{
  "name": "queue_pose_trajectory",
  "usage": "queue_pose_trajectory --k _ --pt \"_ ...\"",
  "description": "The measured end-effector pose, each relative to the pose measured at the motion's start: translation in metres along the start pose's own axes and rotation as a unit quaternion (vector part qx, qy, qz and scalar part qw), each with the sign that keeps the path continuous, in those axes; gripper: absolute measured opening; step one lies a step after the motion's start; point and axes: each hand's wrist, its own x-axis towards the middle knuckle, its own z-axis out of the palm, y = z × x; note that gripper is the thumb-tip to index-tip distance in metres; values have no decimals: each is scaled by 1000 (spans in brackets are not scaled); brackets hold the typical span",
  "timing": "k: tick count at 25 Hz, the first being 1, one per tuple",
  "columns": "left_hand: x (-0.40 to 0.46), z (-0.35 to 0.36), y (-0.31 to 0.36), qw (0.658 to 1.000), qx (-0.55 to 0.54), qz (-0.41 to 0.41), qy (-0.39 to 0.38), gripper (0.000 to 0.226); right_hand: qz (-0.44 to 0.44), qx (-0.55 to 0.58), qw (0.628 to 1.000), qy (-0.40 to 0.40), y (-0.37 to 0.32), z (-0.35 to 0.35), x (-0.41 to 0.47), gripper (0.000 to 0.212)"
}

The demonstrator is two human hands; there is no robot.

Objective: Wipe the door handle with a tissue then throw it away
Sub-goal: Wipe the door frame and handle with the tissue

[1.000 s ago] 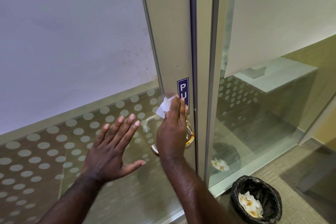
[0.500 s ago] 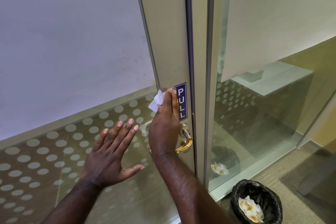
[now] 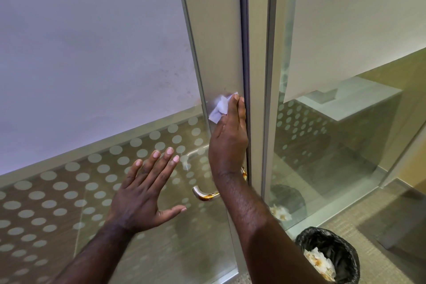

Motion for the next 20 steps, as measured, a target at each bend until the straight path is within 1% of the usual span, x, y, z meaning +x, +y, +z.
queue_pose_trajectory --k 1,3,5,8,11,13,14,17,19,20 --pt "0 0 0 1000 1 0 -1 103 0 1 1000 -4 0 -1 -2 49" --pt "0 1 0 1000 2 -1 -3 103 -26 -3 999 -19 1 -3 -10 49" --pt "-1 2 0 1000 6 1 -5 103 -62 -23 997 -44 3 -4 -20 51" --pt "-1 3 -1 1000 8 1 -2 103 -90 -58 992 -71 9 -4 -33 52" --pt "-2 3 0 1000 2 0 -1 104 -69 -96 984 -136 16 -15 -50 51" --pt "-1 3 0 1000 -3 -1 2 104 -40 -104 975 -192 21 -31 -59 51" --pt "-1 4 0 1000 -5 -1 3 104 -42 -105 972 -207 25 -41 -63 51" --pt "0 5 0 1000 0 -3 10 105 -62 -126 971 -193 40 -74 -61 50" --pt "0 7 2 1000 0 -10 14 107 -43 -118 978 -168 58 -91 -51 37" --pt "-1 8 3 1000 -1 -15 14 107 -33 -107 980 -164 69 -97 -47 33"
